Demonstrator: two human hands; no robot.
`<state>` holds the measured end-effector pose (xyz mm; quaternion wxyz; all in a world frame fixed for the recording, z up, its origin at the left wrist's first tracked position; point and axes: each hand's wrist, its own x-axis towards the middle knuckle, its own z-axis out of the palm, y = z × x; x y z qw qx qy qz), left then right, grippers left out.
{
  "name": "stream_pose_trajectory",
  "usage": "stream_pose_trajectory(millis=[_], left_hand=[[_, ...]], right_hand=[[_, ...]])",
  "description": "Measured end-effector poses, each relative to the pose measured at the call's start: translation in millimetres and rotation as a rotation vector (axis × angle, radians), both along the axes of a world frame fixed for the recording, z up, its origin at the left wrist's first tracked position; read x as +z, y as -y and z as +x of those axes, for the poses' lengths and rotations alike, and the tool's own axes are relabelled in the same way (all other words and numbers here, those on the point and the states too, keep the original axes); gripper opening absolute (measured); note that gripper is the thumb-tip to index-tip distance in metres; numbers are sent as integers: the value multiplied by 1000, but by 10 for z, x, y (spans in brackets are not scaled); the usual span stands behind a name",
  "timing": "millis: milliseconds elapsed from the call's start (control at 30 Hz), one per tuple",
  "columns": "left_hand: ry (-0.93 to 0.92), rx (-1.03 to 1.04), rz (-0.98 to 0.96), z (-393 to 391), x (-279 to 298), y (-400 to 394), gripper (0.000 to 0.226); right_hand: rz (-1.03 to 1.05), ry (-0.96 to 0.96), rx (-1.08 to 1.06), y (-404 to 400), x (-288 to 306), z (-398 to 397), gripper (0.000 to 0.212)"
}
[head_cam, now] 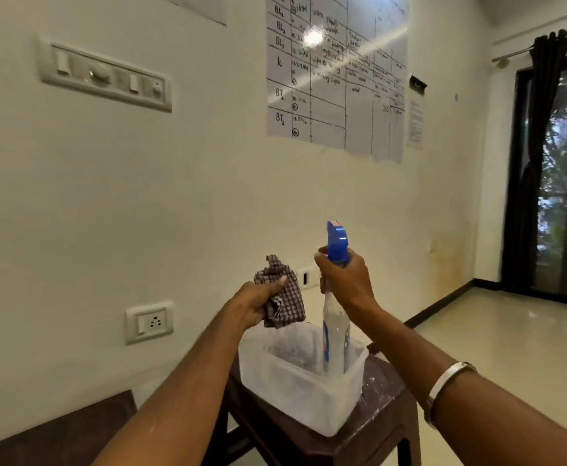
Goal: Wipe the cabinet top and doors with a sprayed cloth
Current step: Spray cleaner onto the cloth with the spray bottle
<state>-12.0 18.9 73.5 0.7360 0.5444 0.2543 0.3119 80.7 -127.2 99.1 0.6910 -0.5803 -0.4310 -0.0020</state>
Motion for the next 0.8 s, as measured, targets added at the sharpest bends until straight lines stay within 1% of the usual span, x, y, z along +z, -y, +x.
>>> stream_pose_trajectory(millis=[67,167,300,433,633,700,800], left_hand=[[79,28,-19,-87,141,19,19],[144,63,-18,-236,323,68,17],[218,68,-33,-436,505,164,28],[247,96,-30,-635,619,294,34],[282,65,-24,-855,686,410,38],[283,75,-12,-916,701,423,37],[269,91,-23,-941,667,402,38]], right_hand=[[19,47,0,47,188,-61,13],[35,84,20,135,415,-187,19],[3,90,136,285,591,-400,14],[-128,49,302,386,540,-659,16],[-212,49,406,343,383,-1057,15],[-215,50,410,327,361,-1121,16],[-217,-8,355,306,313,-1101,21]])
